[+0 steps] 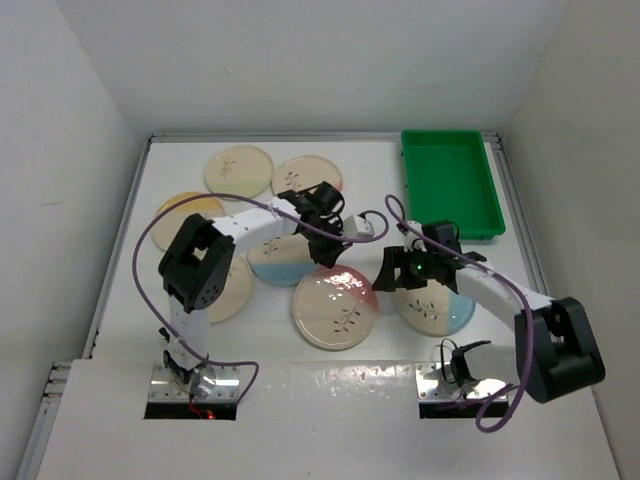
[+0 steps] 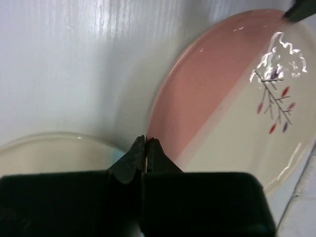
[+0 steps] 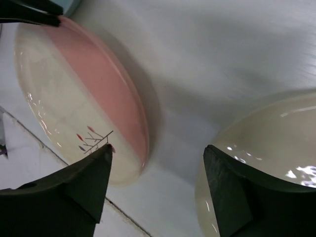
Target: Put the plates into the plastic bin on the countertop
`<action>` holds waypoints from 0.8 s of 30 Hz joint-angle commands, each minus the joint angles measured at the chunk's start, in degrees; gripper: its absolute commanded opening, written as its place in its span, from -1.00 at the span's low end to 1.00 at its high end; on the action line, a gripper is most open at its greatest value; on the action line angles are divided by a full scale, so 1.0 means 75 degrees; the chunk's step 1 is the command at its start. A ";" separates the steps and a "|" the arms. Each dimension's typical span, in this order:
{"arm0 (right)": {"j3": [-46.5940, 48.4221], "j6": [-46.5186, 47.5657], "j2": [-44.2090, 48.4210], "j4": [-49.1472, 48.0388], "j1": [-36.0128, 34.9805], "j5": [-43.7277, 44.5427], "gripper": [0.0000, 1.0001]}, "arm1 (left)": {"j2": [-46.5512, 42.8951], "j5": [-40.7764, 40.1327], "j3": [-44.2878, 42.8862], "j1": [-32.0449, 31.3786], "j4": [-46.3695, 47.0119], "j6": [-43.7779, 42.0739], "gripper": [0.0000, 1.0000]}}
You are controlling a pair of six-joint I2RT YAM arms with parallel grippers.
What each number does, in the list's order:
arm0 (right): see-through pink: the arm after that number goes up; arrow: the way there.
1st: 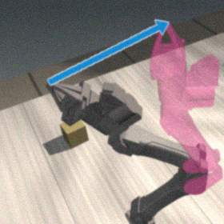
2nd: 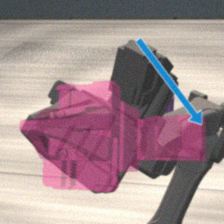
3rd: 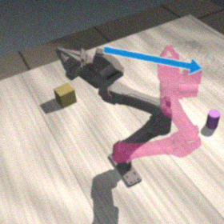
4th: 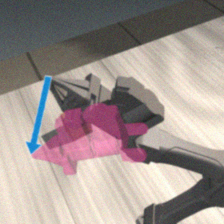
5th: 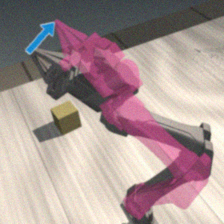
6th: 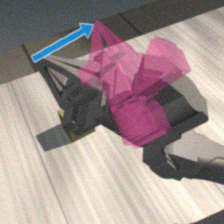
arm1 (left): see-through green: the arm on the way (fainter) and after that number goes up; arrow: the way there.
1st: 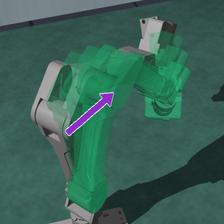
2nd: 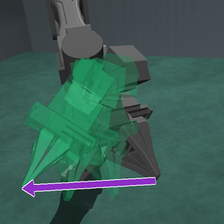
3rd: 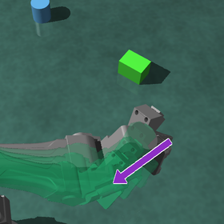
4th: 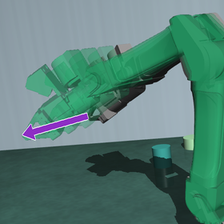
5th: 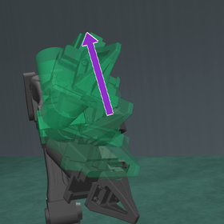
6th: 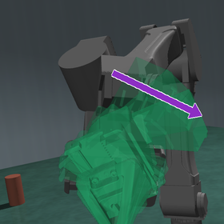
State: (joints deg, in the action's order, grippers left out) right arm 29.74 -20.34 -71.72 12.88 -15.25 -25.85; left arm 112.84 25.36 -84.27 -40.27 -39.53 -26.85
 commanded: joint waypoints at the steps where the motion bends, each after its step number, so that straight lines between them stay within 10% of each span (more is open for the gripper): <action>1: 0.0031 -0.0136 -0.0547 -0.1143 -0.0228 -0.0736 0.55 | -0.0864 0.0345 -0.0026 0.0049 0.0219 0.0099 -1.00; 7: -0.0004 -0.0171 -0.1650 -0.2162 -0.0627 -0.1088 0.45 | -0.0865 0.0251 0.0255 0.0049 0.0571 0.0252 -1.00; 15: -0.0191 -0.0511 -0.2098 -0.2807 -0.0581 -0.2671 -0.96 | -0.0654 0.0181 0.0255 0.0131 0.0806 0.0404 -1.00; 22: 0.0522 -0.0089 -0.0750 -0.1534 0.0355 -0.3069 -1.00 | -0.0736 0.0252 -0.0106 0.0399 0.0724 0.0767 -0.99; 24: 0.1050 -0.0194 -0.0470 -0.1228 0.0497 -0.3140 -1.00 | -0.0736 0.0413 -0.0864 0.0657 0.0235 0.0849 -0.06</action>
State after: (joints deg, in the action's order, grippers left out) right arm 29.95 -23.20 -80.18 4.91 -13.47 -44.49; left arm 108.64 26.41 -83.77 -38.28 -35.88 -23.18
